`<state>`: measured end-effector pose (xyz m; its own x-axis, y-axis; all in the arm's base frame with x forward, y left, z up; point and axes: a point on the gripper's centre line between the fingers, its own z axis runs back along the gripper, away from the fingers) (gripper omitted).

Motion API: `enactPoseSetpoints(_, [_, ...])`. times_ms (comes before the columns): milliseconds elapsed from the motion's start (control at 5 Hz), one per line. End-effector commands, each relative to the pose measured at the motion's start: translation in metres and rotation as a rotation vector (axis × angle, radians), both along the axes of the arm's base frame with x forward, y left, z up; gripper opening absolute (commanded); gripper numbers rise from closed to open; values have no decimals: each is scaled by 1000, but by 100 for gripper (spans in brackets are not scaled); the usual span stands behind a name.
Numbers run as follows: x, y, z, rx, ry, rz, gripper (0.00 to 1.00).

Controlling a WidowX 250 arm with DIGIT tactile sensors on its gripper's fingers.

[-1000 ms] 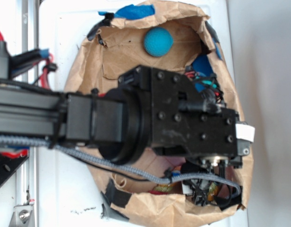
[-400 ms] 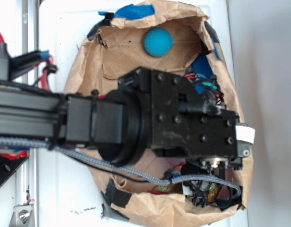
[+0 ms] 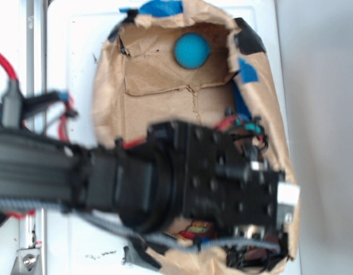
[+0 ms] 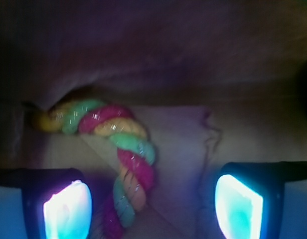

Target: Grab the multicolored rope.

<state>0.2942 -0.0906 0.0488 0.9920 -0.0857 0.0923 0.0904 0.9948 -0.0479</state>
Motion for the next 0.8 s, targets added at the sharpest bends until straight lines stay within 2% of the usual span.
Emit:
enactPoseSetpoints(0, [15,-20,-12,45,54,-39,100])
enactPoseSetpoints(200, [18,-7,-13,23,69,19,0])
enactPoseSetpoints(400, [20,0,2,14,31,35,0])
enactPoseSetpoints(600, [15,17,37,-39,-40,68,0])
